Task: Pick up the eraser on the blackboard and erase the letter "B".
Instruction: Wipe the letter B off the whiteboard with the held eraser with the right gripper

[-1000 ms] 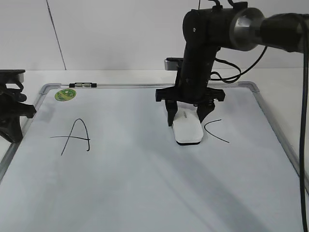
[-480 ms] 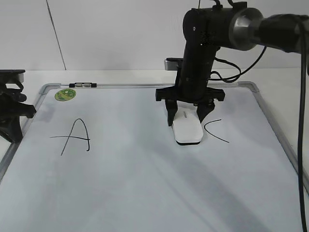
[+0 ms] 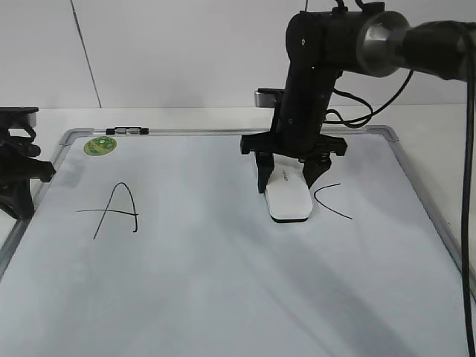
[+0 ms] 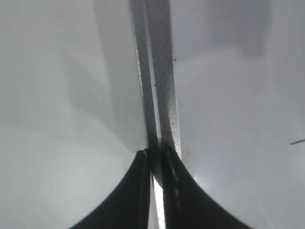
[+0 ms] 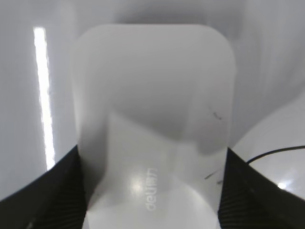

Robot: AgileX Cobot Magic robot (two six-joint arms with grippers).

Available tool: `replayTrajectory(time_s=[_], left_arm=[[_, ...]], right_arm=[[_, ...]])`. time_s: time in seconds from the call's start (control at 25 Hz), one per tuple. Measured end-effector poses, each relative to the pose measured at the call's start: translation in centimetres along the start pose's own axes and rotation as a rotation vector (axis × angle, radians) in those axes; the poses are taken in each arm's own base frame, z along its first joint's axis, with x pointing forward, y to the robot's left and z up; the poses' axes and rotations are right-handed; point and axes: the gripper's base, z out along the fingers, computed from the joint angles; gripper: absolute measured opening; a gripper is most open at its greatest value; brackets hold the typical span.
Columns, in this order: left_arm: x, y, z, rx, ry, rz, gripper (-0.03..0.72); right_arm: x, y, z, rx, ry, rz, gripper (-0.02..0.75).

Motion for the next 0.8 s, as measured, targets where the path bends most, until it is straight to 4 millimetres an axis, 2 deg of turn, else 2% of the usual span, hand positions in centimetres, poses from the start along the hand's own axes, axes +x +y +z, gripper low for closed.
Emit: replayTrajectory(time_s=[0.16, 0.48, 0.8], left_arm=[[0.0, 0.0, 0.0, 0.000, 0.000, 0.000, 0.020], [0.1, 0.0, 0.0, -0.001, 0.006, 0.001, 0.020], [0.1, 0.0, 0.0, -0.002, 0.011, 0.001, 0.020]], right_arm=[[0.0, 0.1, -0.3, -0.004, -0.010, -0.009, 0.520], [0.6, 1.6, -0.3, 0.040, -0.033, -0.082, 0.520], [0.8, 1.9, -0.4, 0.042, -0.035, -0.123, 0.520]])
